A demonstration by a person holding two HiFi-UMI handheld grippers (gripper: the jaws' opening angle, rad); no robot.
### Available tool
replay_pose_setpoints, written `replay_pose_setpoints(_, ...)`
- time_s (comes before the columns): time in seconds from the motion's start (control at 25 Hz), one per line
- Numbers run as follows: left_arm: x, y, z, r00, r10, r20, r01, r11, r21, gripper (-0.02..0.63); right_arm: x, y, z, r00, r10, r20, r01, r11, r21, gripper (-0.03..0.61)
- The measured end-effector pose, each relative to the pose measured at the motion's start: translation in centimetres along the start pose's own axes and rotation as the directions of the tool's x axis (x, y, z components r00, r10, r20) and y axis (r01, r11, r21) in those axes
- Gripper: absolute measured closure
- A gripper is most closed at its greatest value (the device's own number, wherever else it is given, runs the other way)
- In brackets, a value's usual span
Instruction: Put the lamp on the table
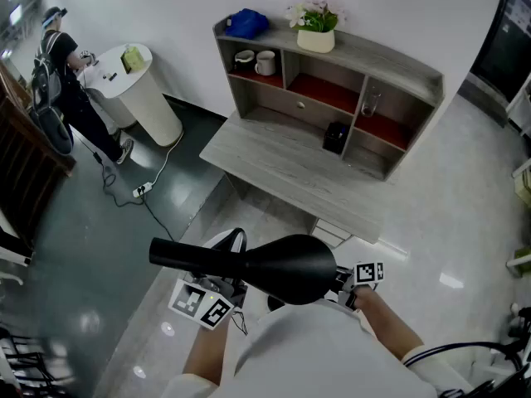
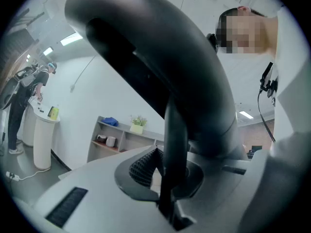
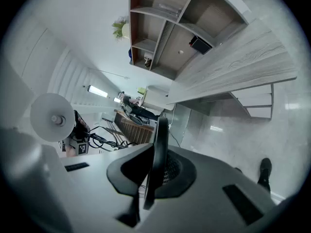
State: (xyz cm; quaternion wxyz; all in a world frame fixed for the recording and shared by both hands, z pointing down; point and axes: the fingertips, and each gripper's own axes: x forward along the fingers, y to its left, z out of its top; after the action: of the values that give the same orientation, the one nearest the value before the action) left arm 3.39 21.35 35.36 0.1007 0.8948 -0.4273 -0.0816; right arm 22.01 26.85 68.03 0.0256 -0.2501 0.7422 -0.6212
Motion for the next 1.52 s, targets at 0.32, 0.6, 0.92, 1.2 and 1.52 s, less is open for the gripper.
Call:
replay_pose_setpoints(0.32, -0.8, 0.3, 0.5, 1.000, -0.005, 0.007, 0.005, 1.000, 0.003, 0.606, 0.6, 0.5, -0.6, 1.000, 0.002, 0.002, -0.002, 1.000, -0.004, 0.558)
replay_pose_setpoints(0.6, -1.7, 0.6, 0.8, 1.000, -0.007, 0.016, 0.007, 1.000, 0.001, 0.606, 1.0, 1.2, -0.9, 1.000, 0.018, 0.016, -0.018, 1.000, -0.003, 0.558)
replay_pose_setpoints(0.92, -2.9, 1.0, 0.6, 1.000, -0.023, 0.018, 0.023, 1.000, -0.002, 0.606, 1.6, 1.4, -1.7, 0.999, 0.019, 0.042, -0.020, 1.000, 0.007, 0.557)
replay_pose_setpoints(1.2, -4.4, 2.4, 1.2, 0.998, -0.050, 0.026, 0.050, 0.999, -0.013, 0.606, 2.8, 2.0, -3.0, 0.998, -0.008, 0.063, 0.009, 1.000, -0.010, 0.555)
replay_pose_setpoints(1.52, -6.1, 4.7, 1.9, 0.997, -0.074, 0.020, 0.074, 0.997, -0.007, 0.606, 5.8, 3.0, -4.4, 0.996, -0.026, 0.086, 0.025, 1.000, 0.012, 0.557)
